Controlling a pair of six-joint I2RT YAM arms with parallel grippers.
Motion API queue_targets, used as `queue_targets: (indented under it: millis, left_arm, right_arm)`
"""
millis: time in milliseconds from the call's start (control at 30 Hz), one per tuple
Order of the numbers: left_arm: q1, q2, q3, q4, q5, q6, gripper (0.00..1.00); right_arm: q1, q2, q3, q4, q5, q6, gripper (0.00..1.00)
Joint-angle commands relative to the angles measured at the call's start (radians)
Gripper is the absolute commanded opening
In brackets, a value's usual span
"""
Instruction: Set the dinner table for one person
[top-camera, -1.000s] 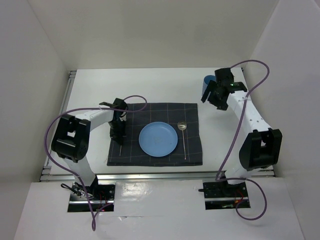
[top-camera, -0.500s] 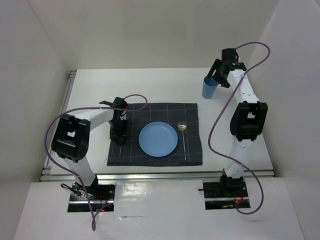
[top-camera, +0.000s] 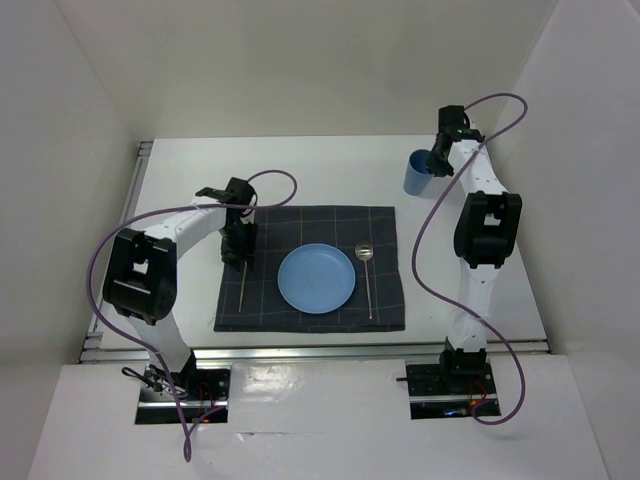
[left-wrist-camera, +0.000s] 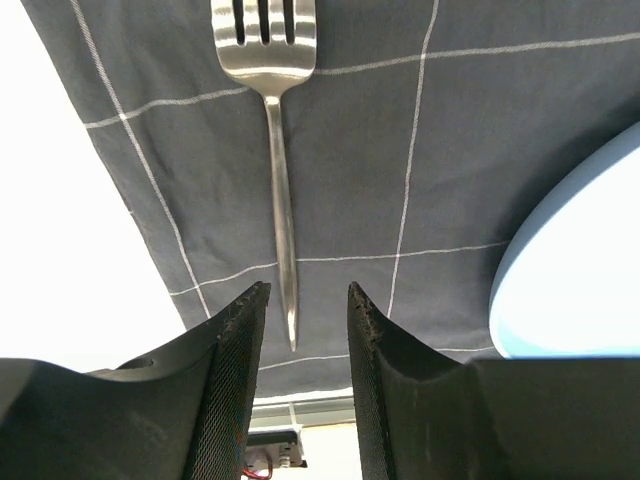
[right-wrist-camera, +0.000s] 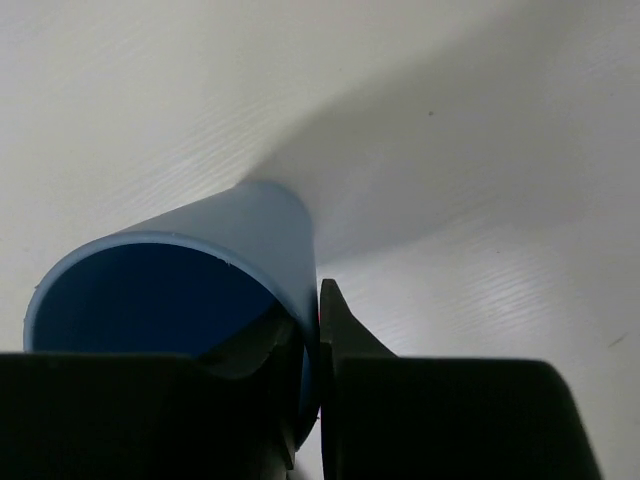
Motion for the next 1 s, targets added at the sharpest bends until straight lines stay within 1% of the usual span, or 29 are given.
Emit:
queue_targets:
  millis: [0,100,133,167,200,233,300,467,533,567,600,633,667,800,967]
  left_arm:
    - [0.01,-0.018,0.05,-0.027,-0.017,0.028,0.45]
    - [0.01,-0.018,0.07,-0.036,-0.037,0.028,0.45]
    - [0.01,-0.018,0.082,-0.036,-0.037,0.037,0.45]
    - [0.01,-0.029,0.082,-0.036,-0.046,0.037,0.44]
    - [0.01,-0.029,0.093,-0.036,-0.037,0.047,0.44]
    - [0.01,-0.038,0.093,-0.036,-0.037,0.048,0.44]
    - [0.01,-0.049,0.103,-0.036,-0.026,0.06,0.43]
    - [-0.001,-0.049,0.113,-0.036,0.073,0.115,0.41]
    - [-0.038,-0.049,0.094,-0.036,0.098,0.126,0.41]
    - [-0.056,-0.049,0.073,-0.024,0.098,0.143,0.41]
    - [-0.091,-0.049,0.064,-0.024,0.098,0.143,0.41]
    - [-0.104,-0.049,0.054,-0.024,0.098,0.155,0.41]
    - [-0.104,-0.049,0.054,-0.014,0.098,0.155,0.41]
    - [-0.113,-0.04,0.077,-0.013,0.064,0.146,0.41]
    - [-0.113,-0.04,0.057,-0.013,0.073,0.137,0.41]
  right_arm:
    - [-0.005,0.004,0.036,0.016,0.068,-0.043,0.0]
    - [0.009,-0.061,0.049,-0.008,0.081,-0.08,0.0]
    - [0.021,-0.091,0.011,0.005,0.103,-0.092,0.0]
    - [0.037,-0.158,-0.013,0.039,0.104,-0.127,0.0]
    - [0.072,-0.191,-0.039,0.051,0.116,-0.144,0.0]
    - [0.089,-0.22,-0.077,0.052,0.116,-0.158,0.0]
    - [0.142,-0.28,-0.103,0.038,0.09,-0.181,0.0]
    - [0.247,-0.312,-0.213,-0.042,0.077,-0.168,0.0]
    - [0.3,-0.338,-0.256,-0.053,0.088,-0.128,0.0]
    - [0.317,-0.348,-0.313,-0.044,0.071,-0.117,0.0]
    - [0.336,-0.369,-0.342,-0.03,0.071,-0.117,0.0]
    - [0.365,-0.369,-0.37,-0.001,0.059,-0.102,0.0]
    - [0.376,-0.378,-0.402,0.008,0.059,-0.088,0.0]
    - [0.387,-0.369,-0.412,0.009,0.05,-0.051,0.0]
    - [0.396,-0.369,-0.49,0.099,0.059,-0.051,0.0]
